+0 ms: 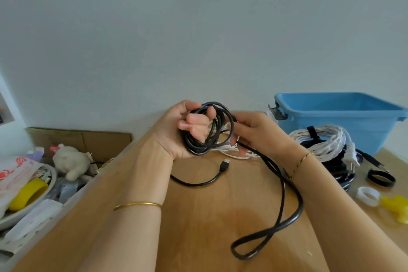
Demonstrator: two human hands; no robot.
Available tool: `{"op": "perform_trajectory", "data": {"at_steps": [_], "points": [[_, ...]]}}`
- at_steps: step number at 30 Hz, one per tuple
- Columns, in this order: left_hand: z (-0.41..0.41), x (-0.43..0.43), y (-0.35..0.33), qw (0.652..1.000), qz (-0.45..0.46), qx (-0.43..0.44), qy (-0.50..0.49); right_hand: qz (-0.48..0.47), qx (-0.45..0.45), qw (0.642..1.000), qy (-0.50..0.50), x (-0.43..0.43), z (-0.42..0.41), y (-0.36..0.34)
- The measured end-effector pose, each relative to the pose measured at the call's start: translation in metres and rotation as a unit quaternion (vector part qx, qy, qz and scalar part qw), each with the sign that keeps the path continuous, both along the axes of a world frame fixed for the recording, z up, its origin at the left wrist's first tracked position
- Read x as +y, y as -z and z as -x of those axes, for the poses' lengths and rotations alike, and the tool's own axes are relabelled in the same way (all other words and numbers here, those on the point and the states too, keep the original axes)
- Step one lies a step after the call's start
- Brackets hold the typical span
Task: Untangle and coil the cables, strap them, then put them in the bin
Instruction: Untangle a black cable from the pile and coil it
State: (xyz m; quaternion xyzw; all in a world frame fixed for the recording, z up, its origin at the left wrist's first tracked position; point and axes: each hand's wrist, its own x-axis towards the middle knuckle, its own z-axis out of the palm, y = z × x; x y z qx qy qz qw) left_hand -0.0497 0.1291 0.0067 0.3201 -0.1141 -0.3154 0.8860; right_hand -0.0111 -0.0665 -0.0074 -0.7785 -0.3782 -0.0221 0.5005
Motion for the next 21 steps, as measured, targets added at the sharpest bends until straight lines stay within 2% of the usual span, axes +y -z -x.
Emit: {"op": "perform_trajectory", "data": {"at_steps": [3, 5, 7, 10, 12, 15, 17, 19, 21], "points": [[0.007, 0.0, -0.009, 0.997, 0.041, -0.007, -0.067, 0.037, 0.043, 0.998, 0.001, 0.003, -0.003, 0.008], [0.012, -0.006, -0.016, 0.979, 0.053, -0.012, -0.195, 0.093, 0.058, 0.994, -0.005, 0.007, -0.001, 0.011], [0.013, -0.007, -0.019, 0.947, 0.1, -0.037, -0.304, 0.177, 0.061, 0.982, -0.01, 0.011, 0.002, 0.012], [0.013, 0.0, -0.022, 0.919, 0.131, -0.123, -0.351, 0.303, 0.046, 0.951, -0.034, 0.017, 0.01, 0.013], [0.012, 0.001, -0.021, 0.908, 0.108, -0.164, -0.37, 0.338, 0.027, 0.939, -0.059, 0.025, 0.018, 0.011], [0.009, -0.015, -0.017, 0.875, -0.014, -0.179, -0.449, 0.357, -0.008, 0.931, -0.078, 0.035, 0.03, 0.001], [0.006, -0.026, -0.011, 0.833, -0.144, -0.217, -0.488, 0.367, -0.027, 0.928, -0.063, 0.034, 0.033, -0.008], [0.005, -0.031, -0.006, 0.748, -0.333, -0.273, -0.505, 0.363, -0.039, 0.931, -0.023, 0.026, 0.034, -0.019], [0.005, -0.03, -0.004, 0.633, -0.507, -0.321, -0.489, 0.34, -0.06, 0.939, 0.011, 0.018, 0.035, -0.028]]}}
